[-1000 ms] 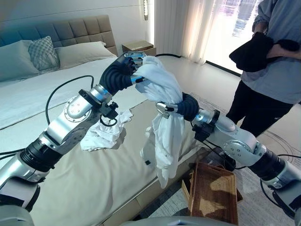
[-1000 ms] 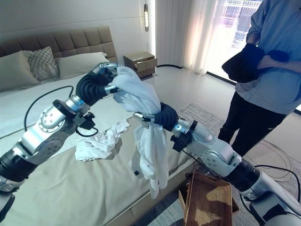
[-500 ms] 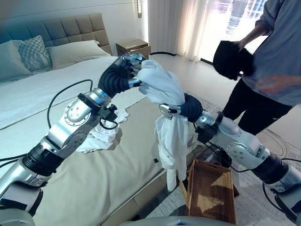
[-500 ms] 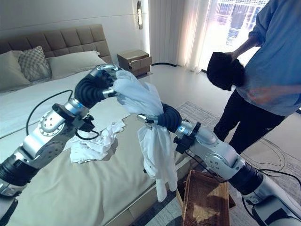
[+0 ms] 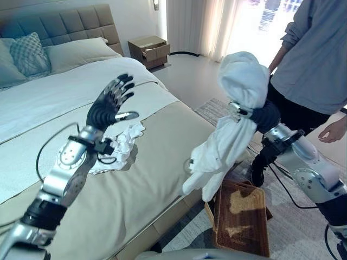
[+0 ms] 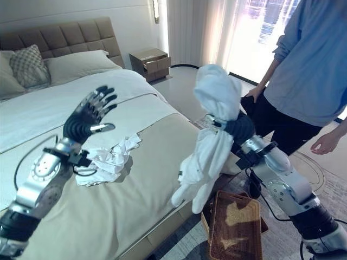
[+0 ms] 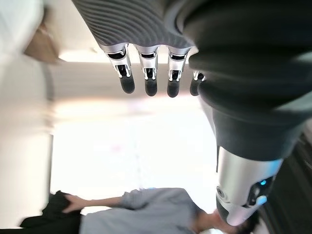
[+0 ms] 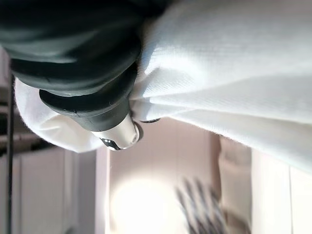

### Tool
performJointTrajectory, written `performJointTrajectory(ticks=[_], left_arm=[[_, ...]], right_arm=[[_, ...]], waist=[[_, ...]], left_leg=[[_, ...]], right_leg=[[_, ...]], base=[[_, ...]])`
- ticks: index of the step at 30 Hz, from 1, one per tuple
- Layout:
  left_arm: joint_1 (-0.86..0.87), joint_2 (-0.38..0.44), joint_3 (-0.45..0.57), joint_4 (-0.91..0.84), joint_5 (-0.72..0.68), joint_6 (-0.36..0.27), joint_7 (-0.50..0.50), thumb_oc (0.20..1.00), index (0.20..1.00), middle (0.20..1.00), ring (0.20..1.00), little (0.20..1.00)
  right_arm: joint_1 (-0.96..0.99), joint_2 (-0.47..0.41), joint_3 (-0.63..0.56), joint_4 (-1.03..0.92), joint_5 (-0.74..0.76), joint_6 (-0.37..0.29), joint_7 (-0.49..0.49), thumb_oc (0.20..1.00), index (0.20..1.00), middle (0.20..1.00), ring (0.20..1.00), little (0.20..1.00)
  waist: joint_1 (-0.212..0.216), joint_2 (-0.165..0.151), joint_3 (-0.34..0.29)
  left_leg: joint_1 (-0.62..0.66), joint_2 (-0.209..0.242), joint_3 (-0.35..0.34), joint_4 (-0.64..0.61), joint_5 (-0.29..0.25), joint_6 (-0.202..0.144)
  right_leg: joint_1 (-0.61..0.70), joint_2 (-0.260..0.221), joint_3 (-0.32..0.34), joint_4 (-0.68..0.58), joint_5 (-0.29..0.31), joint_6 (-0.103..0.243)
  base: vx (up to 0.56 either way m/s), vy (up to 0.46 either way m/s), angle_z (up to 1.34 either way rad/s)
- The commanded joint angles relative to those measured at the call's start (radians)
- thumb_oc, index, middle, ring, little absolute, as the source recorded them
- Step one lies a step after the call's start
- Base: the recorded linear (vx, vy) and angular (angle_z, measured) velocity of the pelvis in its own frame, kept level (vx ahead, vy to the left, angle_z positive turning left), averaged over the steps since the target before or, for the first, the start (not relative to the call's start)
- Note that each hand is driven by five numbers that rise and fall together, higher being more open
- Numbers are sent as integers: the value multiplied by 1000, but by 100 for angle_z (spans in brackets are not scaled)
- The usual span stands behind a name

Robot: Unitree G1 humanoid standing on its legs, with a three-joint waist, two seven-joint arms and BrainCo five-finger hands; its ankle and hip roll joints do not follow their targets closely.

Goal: Pick up clothes into the bucket

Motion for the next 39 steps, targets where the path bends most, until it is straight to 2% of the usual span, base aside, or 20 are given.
performJointTrajectory(ticks=[1,4,7,8,10,16,20,21,27,29,31,32,33,38,39], left_arm=[[45,-56,71,124,115,-9,22,1000,1000,1000,1000,1000],[103,-112,100,210,218,-4,50,1000,1000,1000,1000,1000],[139,-187,126,370,321,5,107,1000,1000,1000,1000,1000],[137,-188,124,372,322,4,108,1000,1000,1000,1000,1000],[162,-260,134,511,373,13,154,1000,1000,1000,1000,1000],[187,-366,123,751,374,38,208,1000,1000,1000,1000,1000],[168,-431,109,910,346,55,242,1000,1000,1000,1000,1000],[162,-448,98,949,337,57,253,1000,1000,1000,1000,1000],[148,-497,2,919,255,37,286,1000,1000,1000,1000,1000],[137,-500,-50,878,241,19,296,1000,1000,1000,1000,1000],[130,-503,-64,862,231,17,301,1000,1000,1000,1000,1000],[115,-501,-100,813,210,0,317,1000,1000,1000,1000,1000],[107,-501,-116,792,198,-6,324,1000,1000,1000,1000,1000],[82,-504,-169,716,162,-30,367,1000,1000,1000,1000,1000],[81,-504,-168,716,162,-30,367,1000,1000,1000,1000,1000]], right_arm=[[-8,-26,-129,11,-45,-98,-37,200,200,200,200,200],[30,-27,-199,44,-76,-107,-65,200,200,200,200,200],[71,7,-279,81,-123,-127,-116,200,200,200,200,200],[72,7,-280,80,-123,-127,-117,200,200,200,200,200],[103,57,-348,109,-211,-150,-183,200,200,200,200,200],[147,174,-379,203,-333,-159,-290,200,200,200,200,200],[128,228,-349,286,-413,-158,-370,200,200,200,200,200],[108,231,-337,328,-438,-165,-403,200,200,200,200,200],[-35,241,-256,540,-529,-160,-553,200,200,200,200,200],[-102,235,-221,630,-534,-163,-589,200,200,200,200,200],[-127,226,-206,656,-543,-159,-605,200,200,200,200,200],[-190,213,-171,743,-568,-150,-640,200,200,200,200,200],[-215,209,-157,772,-569,-145,-657,200,200,200,200,200],[-326,168,-100,921,-599,-128,-723,200,200,200,200,200],[-329,168,-99,923,-599,-128,-723,200,200,200,200,200]], waist=[[-20,-44,-33],[-22,-41,-24],[-24,-33,-11],[-24,-33,-12],[-28,-21,5],[-25,12,59],[-25,44,125],[-26,58,160],[-10,92,274],[-10,104,329],[-10,105,347],[-9,118,394],[-10,122,413],[-4,154,425],[-4,154,425]], left_leg=[[57,-36,11,36,-113,34],[43,-37,16,44,-115,35],[21,-40,21,55,-116,38],[20,-40,21,56,-117,38],[-2,-43,25,63,-114,42],[-59,-52,22,86,-106,45],[-114,-63,24,126,-108,49],[-136,-70,26,144,-110,53],[-255,-71,56,251,-136,55],[-297,-64,63,285,-139,57],[-325,-60,68,303,-141,56],[-372,-55,68,327,-142,56],[-397,-55,70,335,-139,55],[-556,-57,73,354,-113,46],[-558,-57,73,355,-113,46]], right_leg=[[-69,-40,50,75,-16,36],[-84,-39,55,79,-16,35],[-109,-40,63,87,-15,35],[-110,-40,63,87,-16,35],[-134,-41,68,98,-16,33],[-202,-45,76,132,-18,27],[-279,-49,93,190,-24,21],[-314,-49,101,213,-22,20],[-449,-38,154,300,-34,8],[-505,-34,163,350,-42,3],[-536,-34,169,371,-48,1],[-603,-29,175,426,-62,-3],[-627,-32,176,436,-63,-4],[-809,-41,174,507,-71,-8],[-812,-42,174,508,-71,-8]], base=[[0,0,0],[-1,-3,-3],[0,-3,-3],[-7,-3,-5],[-8,-9,-3],[-34,-9,-4],[-101,0,-5],[-152,24,-9],[-95,-33,-25],[-138,-46,-18],[-107,-58,-6],[-127,-71,5],[-152,-94,0],[-51,-32,-2],[-39,-43,-4]])
